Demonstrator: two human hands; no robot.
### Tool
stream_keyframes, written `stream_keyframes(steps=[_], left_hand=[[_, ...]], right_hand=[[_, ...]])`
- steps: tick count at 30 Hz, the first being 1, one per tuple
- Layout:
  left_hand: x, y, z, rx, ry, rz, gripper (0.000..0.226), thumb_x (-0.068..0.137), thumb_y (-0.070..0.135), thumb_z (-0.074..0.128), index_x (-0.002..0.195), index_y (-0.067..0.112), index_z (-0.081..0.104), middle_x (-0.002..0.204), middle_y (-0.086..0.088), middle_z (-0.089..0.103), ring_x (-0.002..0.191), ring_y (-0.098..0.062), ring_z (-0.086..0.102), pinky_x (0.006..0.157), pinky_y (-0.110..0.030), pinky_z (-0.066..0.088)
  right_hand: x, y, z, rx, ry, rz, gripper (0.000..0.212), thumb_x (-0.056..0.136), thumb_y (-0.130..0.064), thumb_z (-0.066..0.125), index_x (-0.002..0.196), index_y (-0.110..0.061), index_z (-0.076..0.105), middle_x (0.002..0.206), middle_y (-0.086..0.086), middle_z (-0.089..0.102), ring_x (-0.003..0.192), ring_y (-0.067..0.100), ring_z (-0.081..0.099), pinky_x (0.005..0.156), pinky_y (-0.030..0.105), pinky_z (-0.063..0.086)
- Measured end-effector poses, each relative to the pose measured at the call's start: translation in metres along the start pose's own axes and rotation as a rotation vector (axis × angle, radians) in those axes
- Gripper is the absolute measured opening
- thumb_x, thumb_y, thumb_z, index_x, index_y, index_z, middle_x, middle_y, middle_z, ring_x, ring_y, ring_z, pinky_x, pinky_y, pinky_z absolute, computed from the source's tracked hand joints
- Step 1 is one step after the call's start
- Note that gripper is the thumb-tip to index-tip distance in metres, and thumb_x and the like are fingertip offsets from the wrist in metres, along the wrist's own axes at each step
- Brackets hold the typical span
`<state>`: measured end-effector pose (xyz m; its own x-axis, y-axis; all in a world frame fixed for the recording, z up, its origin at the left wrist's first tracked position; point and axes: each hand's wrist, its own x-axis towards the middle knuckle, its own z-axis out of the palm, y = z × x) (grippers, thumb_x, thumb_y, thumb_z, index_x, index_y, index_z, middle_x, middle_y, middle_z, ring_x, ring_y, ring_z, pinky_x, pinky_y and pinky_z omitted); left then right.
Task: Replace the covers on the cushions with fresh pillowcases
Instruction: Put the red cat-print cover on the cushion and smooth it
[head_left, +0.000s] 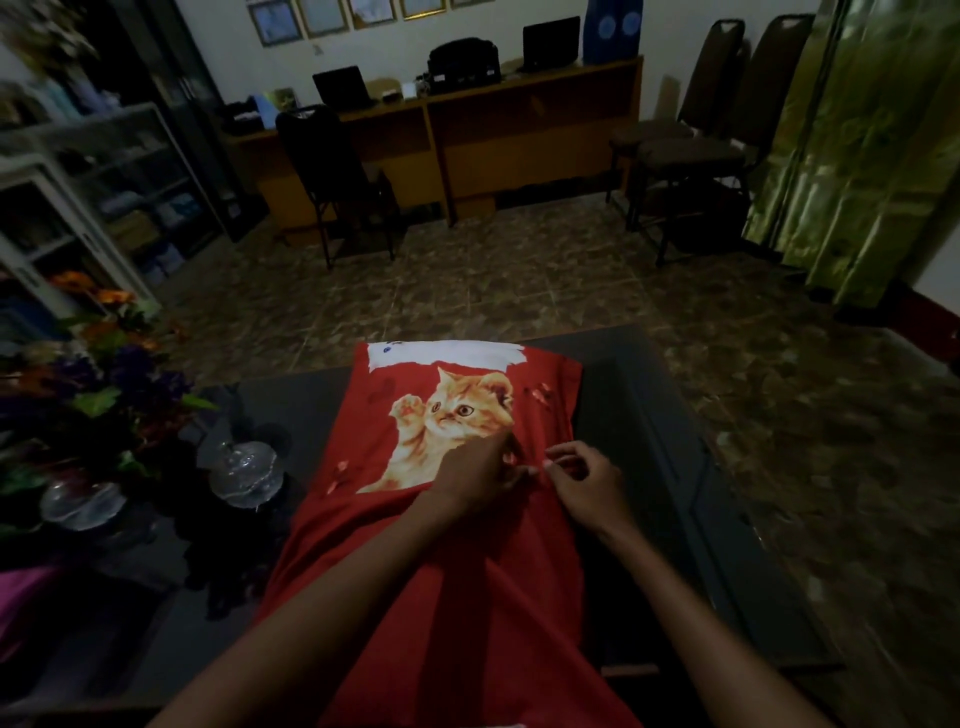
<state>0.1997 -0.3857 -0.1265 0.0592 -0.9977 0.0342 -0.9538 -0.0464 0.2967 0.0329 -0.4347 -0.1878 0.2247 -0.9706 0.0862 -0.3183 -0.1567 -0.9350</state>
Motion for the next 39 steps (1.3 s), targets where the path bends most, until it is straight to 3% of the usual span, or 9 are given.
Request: stream_keyframes(steps=[4,9,11,15,18,22,28,33,39], left_hand=[[-0.014,-0.024,-0.009,-0.091,0.079,0.003,0.028,0.093,0.044,0.064,0.11,0.022,0.065,0.09,0.001,0.071,0.08,-0.016,0.067,0.062,-0.029,0.042],[-0.038,-0.085,-0.026,-0.039,0.192,-0.056,0.03,0.091,0.05,0.066,0.106,0.024,0.065,0.077,0.004,0.067,0.077,-0.02,0.066,0.062,-0.03,0.036],[-0.049,-0.109,-0.028,-0.014,0.279,-0.129,0.029,0.093,0.048,0.063,0.107,0.023,0.066,0.088,0.002,0.069,0.087,-0.022,0.066,0.072,-0.034,0.041],[-0.076,-0.141,-0.011,-0.055,0.373,-0.284,0.054,0.095,0.06,0.033,0.116,0.021,0.064,0.114,-0.005,0.061,0.106,-0.026,0.059,0.09,-0.041,0.045],[-0.088,-0.157,0.014,-0.151,0.267,-0.298,0.063,0.096,0.06,0.027,0.136,0.021,0.057,0.141,-0.006,0.052,0.133,-0.025,0.047,0.113,-0.041,0.036],[-0.073,-0.168,0.021,-0.266,0.253,-0.294,0.053,0.099,0.052,0.046,0.14,0.021,0.055,0.158,-0.006,0.037,0.145,-0.024,0.034,0.12,-0.043,0.026],[-0.077,-0.198,-0.017,-0.209,0.187,-0.234,0.03,0.097,0.053,0.051,0.091,0.025,0.057,0.103,0.004,0.054,0.094,-0.021,0.06,0.085,-0.04,0.049],[-0.101,-0.24,-0.047,-0.134,-0.09,-0.207,0.04,0.087,0.059,0.062,0.074,0.021,0.061,0.073,0.0,0.064,0.069,-0.019,0.062,0.066,-0.034,0.049],[-0.072,-0.225,-0.047,-0.305,0.218,-0.358,0.026,0.088,0.042,0.071,0.083,0.017,0.072,0.083,-0.004,0.072,0.077,-0.022,0.066,0.067,-0.033,0.048]], right_hand=[[-0.004,-0.006,0.018,-0.112,-0.17,-0.061,0.007,0.086,-0.02,0.079,0.091,-0.025,0.077,0.096,0.002,0.063,0.079,-0.001,0.06,0.072,0.004,0.043],[0.005,-0.013,0.033,-0.219,-0.01,0.078,0.031,0.083,-0.012,0.07,0.077,-0.041,0.063,0.1,0.003,0.061,0.103,0.028,0.063,0.093,0.033,0.049],[-0.003,-0.031,0.04,-0.196,0.024,0.005,0.015,0.091,-0.025,0.068,0.101,-0.037,0.066,0.117,0.005,0.058,0.118,0.029,0.054,0.103,0.038,0.043],[-0.035,-0.047,0.068,-0.486,-0.306,-0.239,0.062,0.096,-0.07,0.028,0.151,-0.043,0.033,0.163,-0.011,0.025,0.151,0.015,0.017,0.123,0.052,0.015],[-0.041,-0.024,0.076,-0.656,-0.394,-0.253,0.085,0.083,-0.082,-0.008,0.157,-0.048,0.012,0.168,-0.019,-0.001,0.154,0.006,-0.009,0.124,0.05,-0.007],[-0.03,-0.016,0.054,-0.768,-0.359,-0.135,0.064,0.096,-0.068,0.008,0.157,-0.05,0.007,0.163,-0.024,-0.009,0.155,0.011,-0.009,0.123,0.055,-0.008],[-0.015,-0.043,0.055,-0.641,-0.249,-0.217,0.032,0.094,-0.056,0.056,0.115,-0.035,0.068,0.134,-0.005,0.058,0.132,0.022,0.046,0.11,0.043,0.033],[-0.006,-0.057,0.062,-0.63,-0.323,-0.174,0.017,0.087,-0.043,0.073,0.075,-0.038,0.062,0.096,-0.012,0.059,0.106,0.021,0.058,0.092,0.041,0.046],[0.0,-0.058,0.083,-0.565,-0.132,-0.032,0.013,0.096,-0.035,0.06,0.083,-0.033,0.059,0.098,-0.007,0.068,0.096,0.021,0.062,0.092,0.048,0.048]])
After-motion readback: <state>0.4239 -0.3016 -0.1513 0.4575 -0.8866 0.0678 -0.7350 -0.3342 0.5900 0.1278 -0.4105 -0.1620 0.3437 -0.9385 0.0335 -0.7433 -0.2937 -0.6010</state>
